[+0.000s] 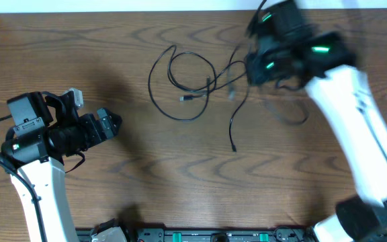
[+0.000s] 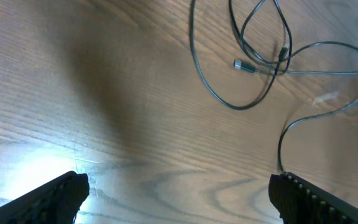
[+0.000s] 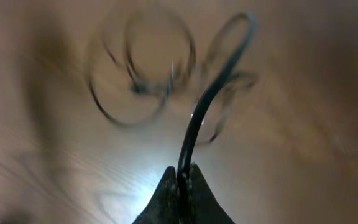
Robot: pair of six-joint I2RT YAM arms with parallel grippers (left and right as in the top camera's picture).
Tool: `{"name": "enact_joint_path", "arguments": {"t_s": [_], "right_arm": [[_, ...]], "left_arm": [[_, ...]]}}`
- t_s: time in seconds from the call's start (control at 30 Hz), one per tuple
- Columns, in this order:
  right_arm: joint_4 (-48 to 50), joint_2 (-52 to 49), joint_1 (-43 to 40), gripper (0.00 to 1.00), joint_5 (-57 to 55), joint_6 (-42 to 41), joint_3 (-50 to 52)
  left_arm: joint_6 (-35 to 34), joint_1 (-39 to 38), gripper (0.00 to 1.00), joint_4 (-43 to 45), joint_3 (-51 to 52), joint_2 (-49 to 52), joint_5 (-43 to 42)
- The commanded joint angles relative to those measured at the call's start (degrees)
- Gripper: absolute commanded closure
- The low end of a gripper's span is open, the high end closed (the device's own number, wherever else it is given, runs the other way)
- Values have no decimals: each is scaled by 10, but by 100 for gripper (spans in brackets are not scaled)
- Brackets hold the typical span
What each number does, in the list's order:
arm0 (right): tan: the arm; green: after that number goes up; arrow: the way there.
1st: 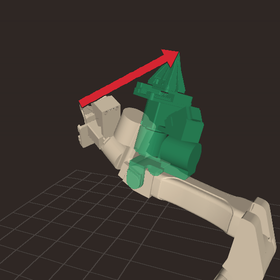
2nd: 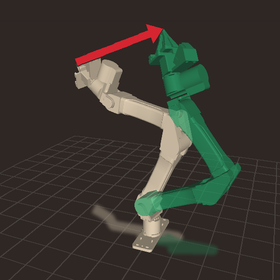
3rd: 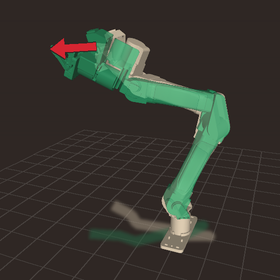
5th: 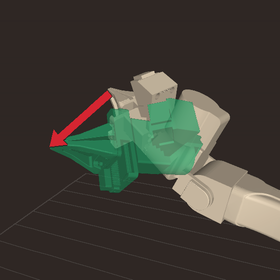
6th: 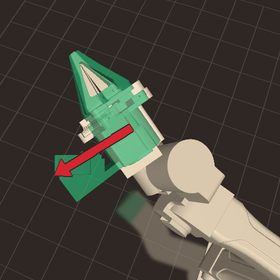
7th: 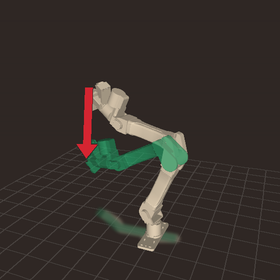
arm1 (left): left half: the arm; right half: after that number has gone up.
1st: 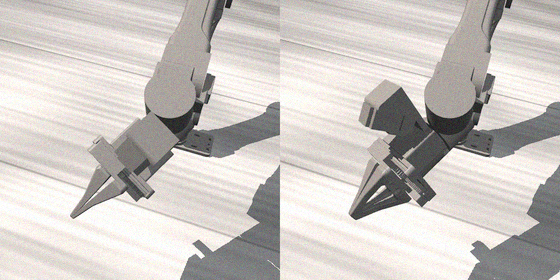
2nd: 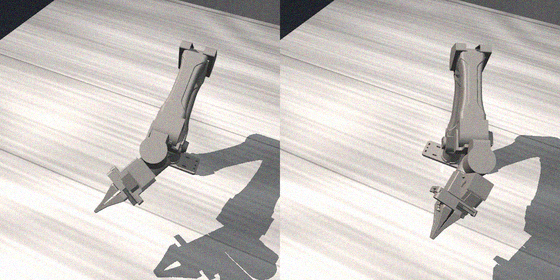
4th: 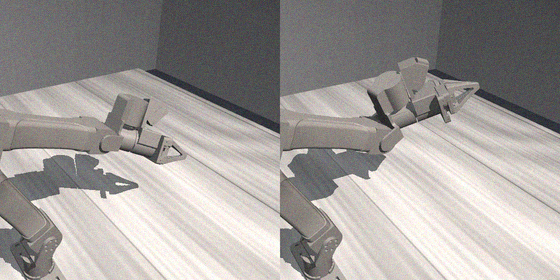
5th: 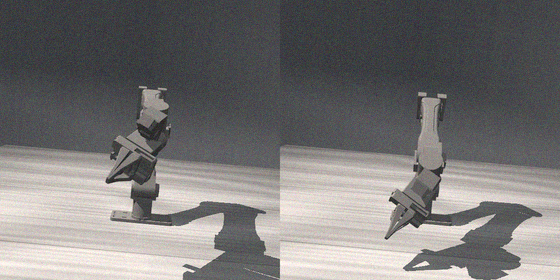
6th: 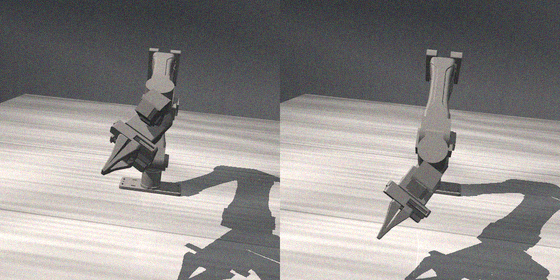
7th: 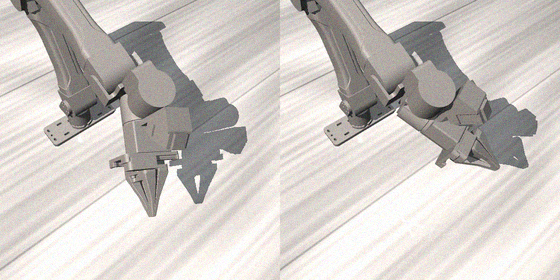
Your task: Untangle cables
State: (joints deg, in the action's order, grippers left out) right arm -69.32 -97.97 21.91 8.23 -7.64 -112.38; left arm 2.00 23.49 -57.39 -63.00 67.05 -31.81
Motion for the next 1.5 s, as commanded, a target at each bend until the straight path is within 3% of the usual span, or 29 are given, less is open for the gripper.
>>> {"name": "enact_joint_path", "arguments": {"t_s": [0.0,0.27,0.47,0.7,1.03,1.47], "right_arm": [[-14,54,-12,99,3,0,-123],[-12,121,-56,99,2,0,-305],[-31,149,-93,99,-2,16,-317],[-108,142,-103,99,-103,15,-315],[-276,46,-103,99,-102,8,-314],[-269,-127,-103,99,-66,15,-288]], "left_arm": [[12,2,2,-2,-8,-5,-8],[12,2,2,-2,-8,-5,-8],[12,2,2,-2,-8,-5,-8],[12,2,2,-4,-8,-5,-8],[12,2,2,-4,-8,-5,-8],[21,2,2,-5,-8,-5,-37]]}}
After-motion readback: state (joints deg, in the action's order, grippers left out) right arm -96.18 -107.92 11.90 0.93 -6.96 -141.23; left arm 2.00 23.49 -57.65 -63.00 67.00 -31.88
